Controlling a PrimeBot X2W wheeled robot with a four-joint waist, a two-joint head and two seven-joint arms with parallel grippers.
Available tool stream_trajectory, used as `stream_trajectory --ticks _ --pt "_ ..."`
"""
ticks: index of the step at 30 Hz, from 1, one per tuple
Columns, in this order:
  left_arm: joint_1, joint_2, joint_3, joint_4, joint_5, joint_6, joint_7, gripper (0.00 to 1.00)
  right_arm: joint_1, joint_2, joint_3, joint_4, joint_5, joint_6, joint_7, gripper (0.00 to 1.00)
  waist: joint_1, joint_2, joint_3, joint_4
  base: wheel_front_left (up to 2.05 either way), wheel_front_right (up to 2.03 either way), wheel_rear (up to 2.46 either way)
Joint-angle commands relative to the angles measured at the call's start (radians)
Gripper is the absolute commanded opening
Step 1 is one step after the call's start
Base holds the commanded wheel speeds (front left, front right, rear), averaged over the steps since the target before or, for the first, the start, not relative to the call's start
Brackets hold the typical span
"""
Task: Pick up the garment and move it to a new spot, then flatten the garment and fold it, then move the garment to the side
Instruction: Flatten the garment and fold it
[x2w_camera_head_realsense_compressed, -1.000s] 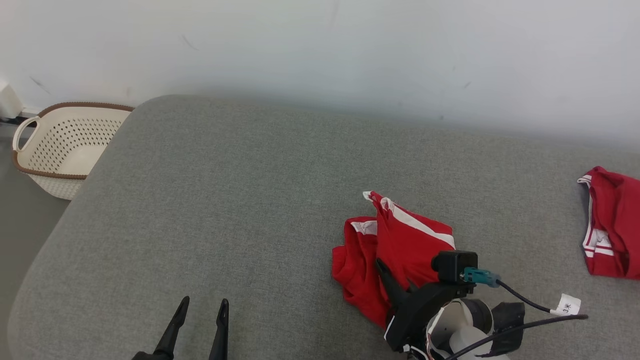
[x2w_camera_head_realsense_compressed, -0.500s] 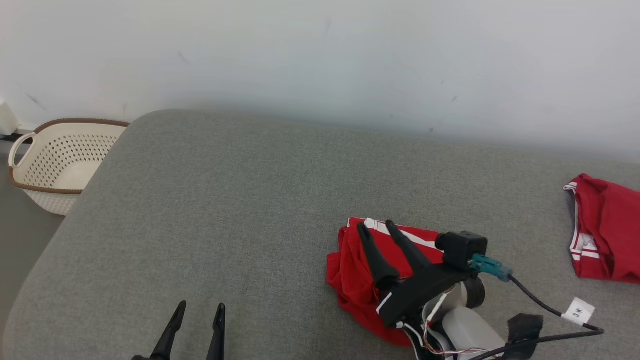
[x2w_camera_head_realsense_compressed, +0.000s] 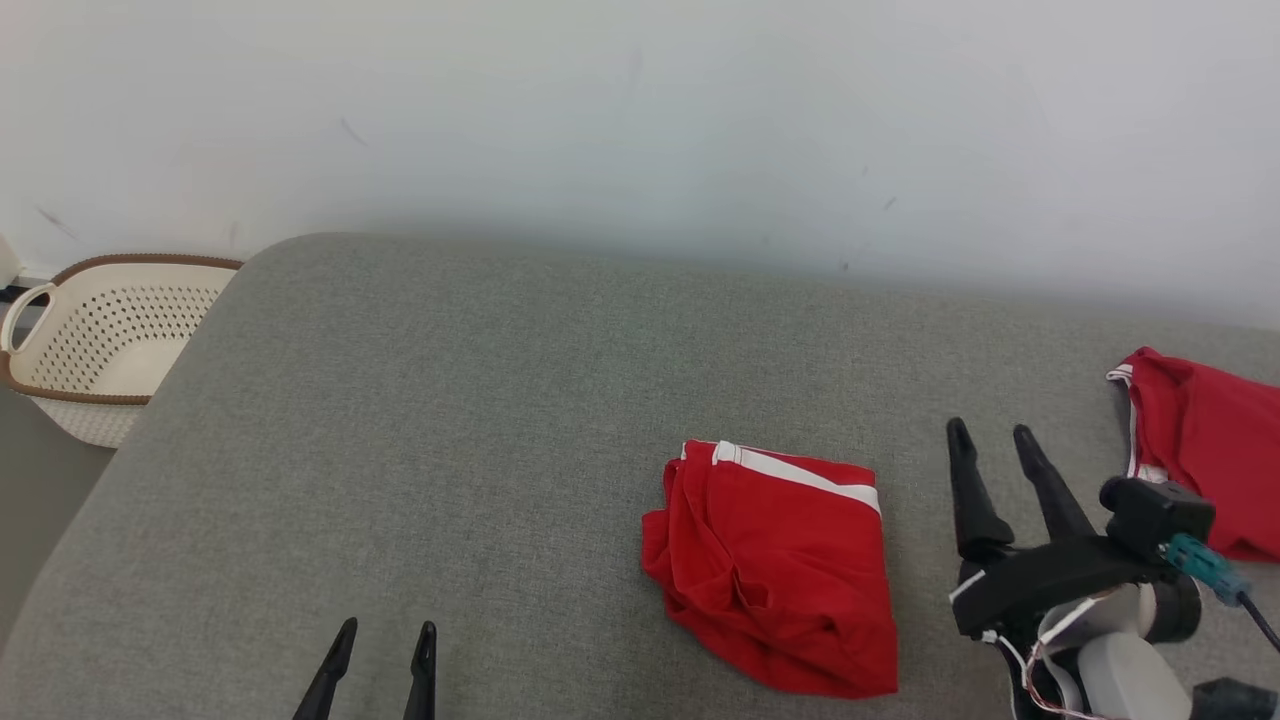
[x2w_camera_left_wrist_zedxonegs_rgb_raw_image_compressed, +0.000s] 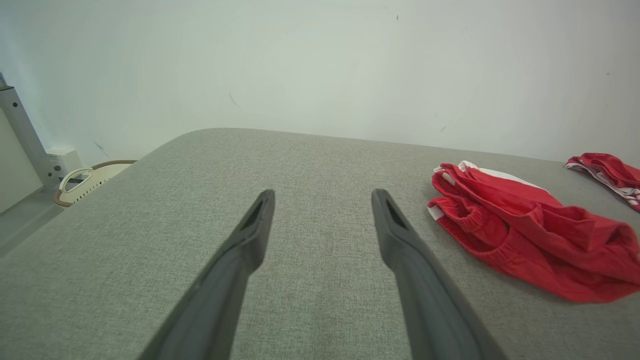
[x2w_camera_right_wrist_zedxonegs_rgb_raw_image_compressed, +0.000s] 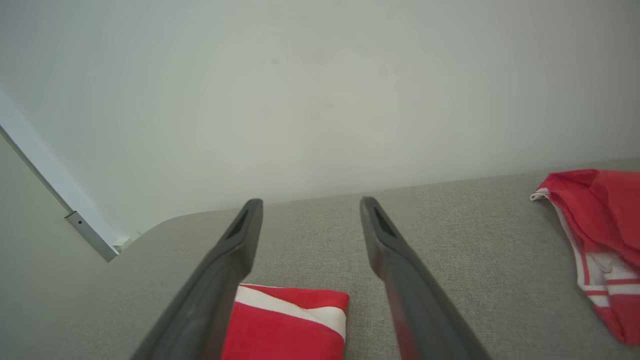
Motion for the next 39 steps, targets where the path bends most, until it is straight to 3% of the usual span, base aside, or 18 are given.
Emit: stream_trajectory --ticks 1,5,6,7,8,19,29,35,39 --pt "0.017 0.010 0.005 -0.005 -0.002 0.002 -0.006 1.00 0.023 -0.001 -0.019 -0.009 -0.017 0.000 0.000 1.00 0.0000 0.0000 0.001 -0.001 0.00 0.00 0.00" --pt "0.024 0.013 0.010 -0.011 -0.001 0.004 -0.006 1.00 0.063 -0.003 -0.077 -0.012 -0.077 0.000 0.008 0.99 0.0000 0.0000 0.005 -0.003 0.00 0.00 0.00" --pt "0.025 0.014 0.010 -0.013 0.000 0.005 -0.006 1.00 0.069 0.003 -0.085 -0.011 -0.082 0.000 0.007 0.50 0.0000 0.0000 0.006 -0.005 0.00 0.00 0.00" --pt "0.025 0.015 0.010 -0.015 0.001 0.007 -0.006 1.00 0.073 0.009 -0.089 -0.010 -0.087 0.000 0.005 0.17 0.0000 0.0000 0.009 -0.006 0.00 0.00 0.00" --pt "0.023 0.016 0.010 -0.017 0.002 0.006 -0.006 1.00 0.078 0.009 -0.092 -0.005 -0.096 0.000 0.005 0.00 0.0000 0.0000 0.011 -0.006 0.00 0.00 0.00" --pt "-0.020 0.019 -0.003 -0.018 0.011 0.000 -0.006 1.00 0.043 0.032 -0.026 0.179 -0.150 0.000 -0.062 0.00 0.0000 0.0000 0.051 0.021 0.00 0.00 0.00" --pt "-0.040 0.020 -0.011 -0.011 0.007 0.002 -0.006 1.00 -0.051 0.076 0.099 0.420 -0.139 0.000 -0.132 0.00 0.0000 0.0000 0.082 0.057 0.00 0.00 0.00" --pt "-0.052 0.017 -0.018 -0.008 0.005 0.003 -0.006 1.00 -0.082 0.087 0.195 0.466 -0.116 0.000 -0.139 0.00 0.0000 0.0000 0.090 0.069 0.00 0.00 0.00" --pt "-0.060 0.018 -0.019 -0.004 0.003 0.003 -0.006 1.00 -0.067 0.086 0.307 0.422 -0.050 0.000 -0.140 0.00 0.0000 0.0000 0.089 0.076 0.00 0.00 0.00"
